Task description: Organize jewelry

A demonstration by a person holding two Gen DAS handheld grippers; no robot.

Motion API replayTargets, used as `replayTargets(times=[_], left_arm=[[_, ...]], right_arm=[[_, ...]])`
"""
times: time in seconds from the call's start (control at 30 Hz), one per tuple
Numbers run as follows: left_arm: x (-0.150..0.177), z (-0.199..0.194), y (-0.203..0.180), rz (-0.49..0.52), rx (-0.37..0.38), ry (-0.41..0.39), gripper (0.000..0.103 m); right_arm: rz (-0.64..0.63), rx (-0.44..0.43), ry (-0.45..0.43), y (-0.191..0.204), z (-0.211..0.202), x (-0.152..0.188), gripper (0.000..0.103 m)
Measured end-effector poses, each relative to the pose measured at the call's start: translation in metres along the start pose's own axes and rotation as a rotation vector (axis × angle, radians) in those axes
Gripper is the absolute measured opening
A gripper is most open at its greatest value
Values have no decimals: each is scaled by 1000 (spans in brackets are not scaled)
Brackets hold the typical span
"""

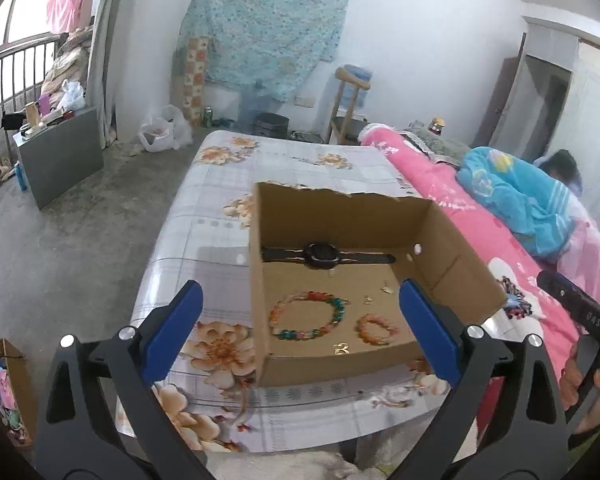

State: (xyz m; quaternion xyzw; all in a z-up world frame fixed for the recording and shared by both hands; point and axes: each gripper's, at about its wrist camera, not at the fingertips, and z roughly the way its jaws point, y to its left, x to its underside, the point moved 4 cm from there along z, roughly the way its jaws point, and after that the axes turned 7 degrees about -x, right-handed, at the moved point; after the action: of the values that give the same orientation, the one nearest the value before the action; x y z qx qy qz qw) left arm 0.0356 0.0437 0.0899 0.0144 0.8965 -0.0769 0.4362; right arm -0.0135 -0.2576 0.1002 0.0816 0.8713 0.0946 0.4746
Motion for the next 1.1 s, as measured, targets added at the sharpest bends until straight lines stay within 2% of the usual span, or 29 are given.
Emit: replayTargets(times=[0.17,0.33,0.47,0.6,0.7,0.83,0.97,1.1], left_arm=[[-6,-15,-19,11,-89,-67,95],[-7,-19,-39,32,-93,-69,95],[-1,-17,-49,73,-105,-54,95],[8,-9,-55,85,-100,3,95],[19,1,-57,77,-86,74,95],[38,16,-57,58,-90,165,95],[51,22,-61,91,-156,184,95],[63,26,-63,80,-157,227,95]], right_arm=[[-26,37,-42,14,-15,2,97],[-52,81,-47,23,-19,6,97],[-58,64,-60,27,-25,10,97],[-48,31,3,30,-21,16,97],[-54,-35,58,33,-17,23,97],[-68,-1,129,32,-8,35,97],[-47,-6,209,29,4,46,97],[-51,1,277,29,16,56,97]])
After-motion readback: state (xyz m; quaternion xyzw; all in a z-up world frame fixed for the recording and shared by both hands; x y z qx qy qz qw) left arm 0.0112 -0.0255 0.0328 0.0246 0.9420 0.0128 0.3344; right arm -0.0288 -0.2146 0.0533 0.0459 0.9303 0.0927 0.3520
